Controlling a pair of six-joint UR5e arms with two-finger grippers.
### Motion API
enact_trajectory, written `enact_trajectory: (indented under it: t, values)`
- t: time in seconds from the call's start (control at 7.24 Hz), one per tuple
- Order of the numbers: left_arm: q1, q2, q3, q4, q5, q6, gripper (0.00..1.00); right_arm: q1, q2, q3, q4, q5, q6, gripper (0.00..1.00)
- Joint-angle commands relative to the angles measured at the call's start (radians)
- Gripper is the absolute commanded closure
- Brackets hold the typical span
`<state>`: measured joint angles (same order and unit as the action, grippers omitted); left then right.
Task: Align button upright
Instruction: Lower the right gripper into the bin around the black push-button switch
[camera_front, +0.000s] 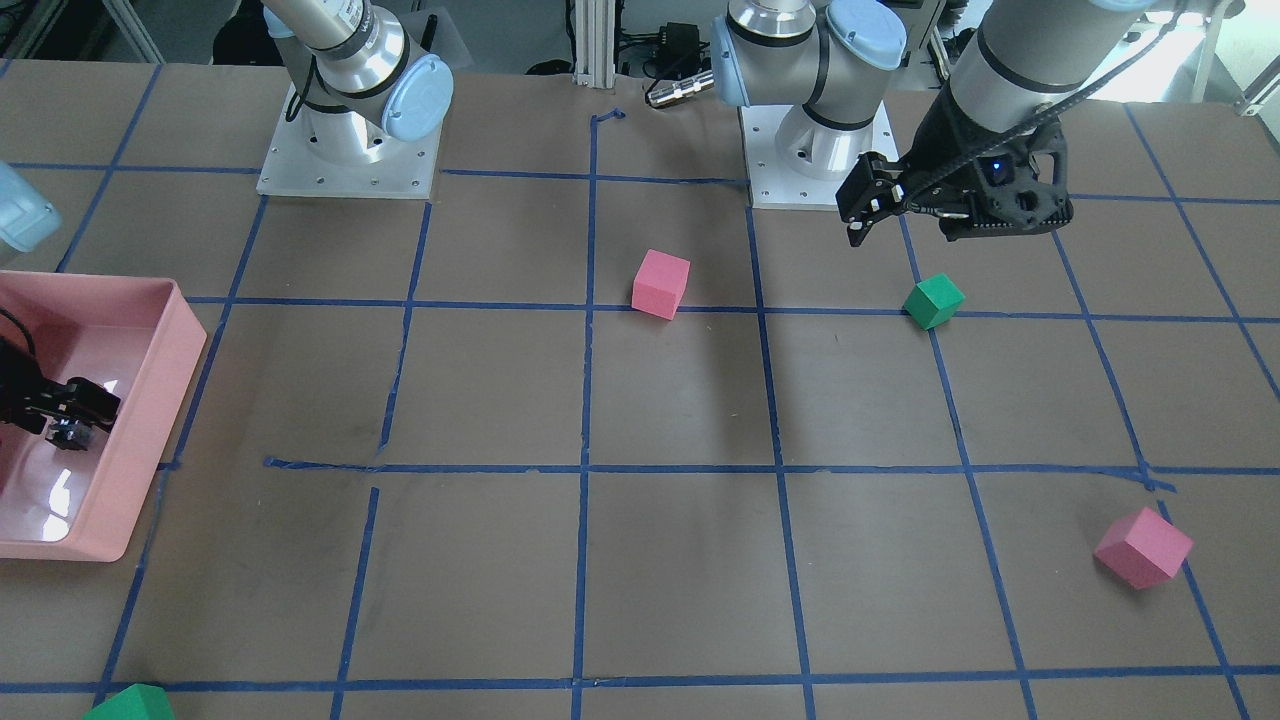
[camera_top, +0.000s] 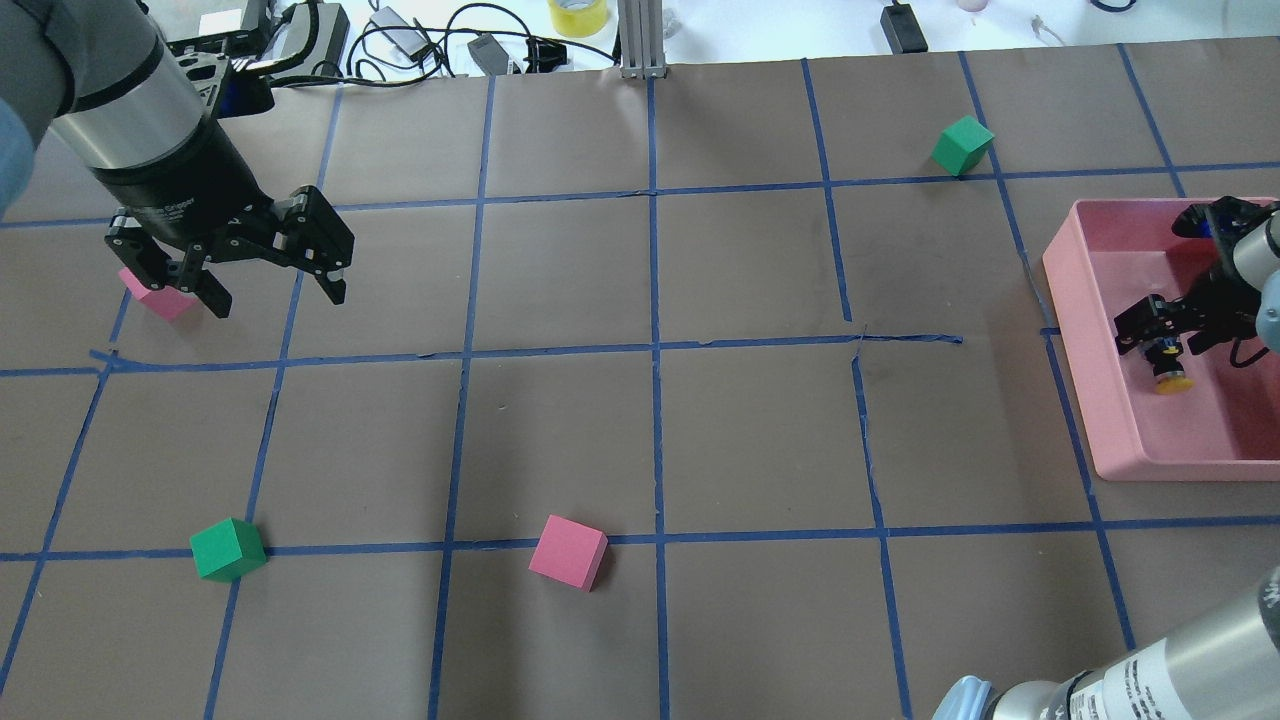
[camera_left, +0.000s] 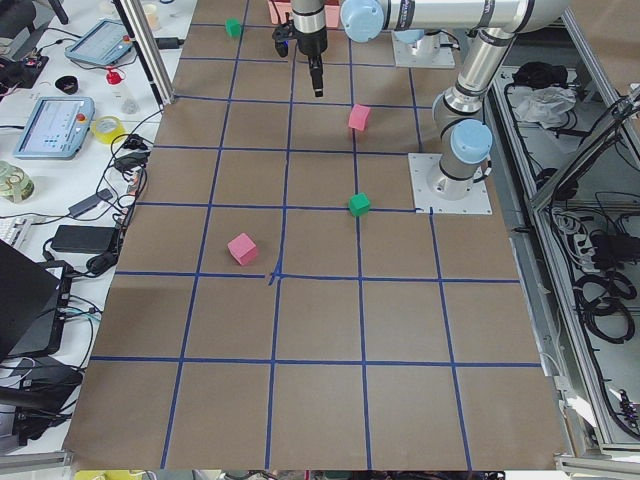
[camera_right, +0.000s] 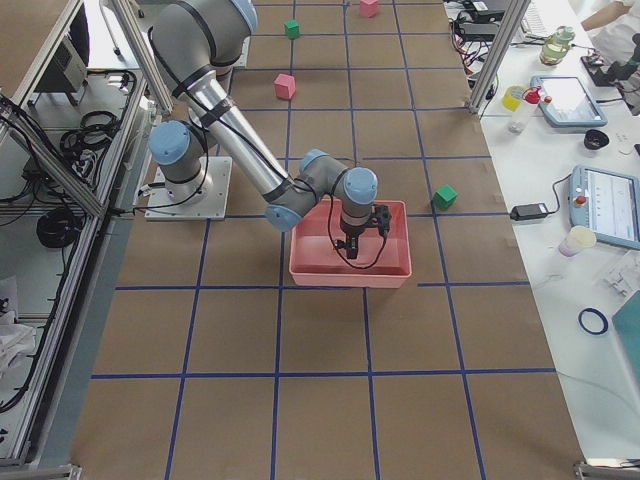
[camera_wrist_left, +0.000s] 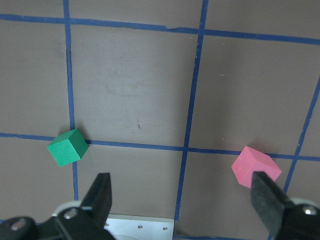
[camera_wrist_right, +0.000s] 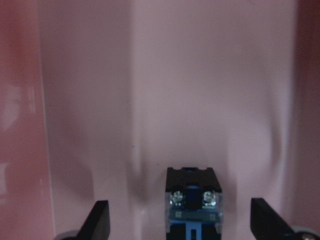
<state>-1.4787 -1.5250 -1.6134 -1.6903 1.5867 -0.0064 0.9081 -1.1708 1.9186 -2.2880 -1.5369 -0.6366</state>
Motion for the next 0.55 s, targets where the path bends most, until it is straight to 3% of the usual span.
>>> enact_trajectory:
  t: [0.0, 0.41]
  values:
    - [0.0, 0.003, -0.003, 0.004, 0.002, 0.0, 0.0, 0.0, 0.0, 0.007, 0.001, -0.005, 0.0, 0.01]
    - [0.0, 0.003, -0.002, 0.006, 0.001, 0.002, 0.0, 0.0, 0.0, 0.007, 0.012, -0.039, -0.003, 0.76]
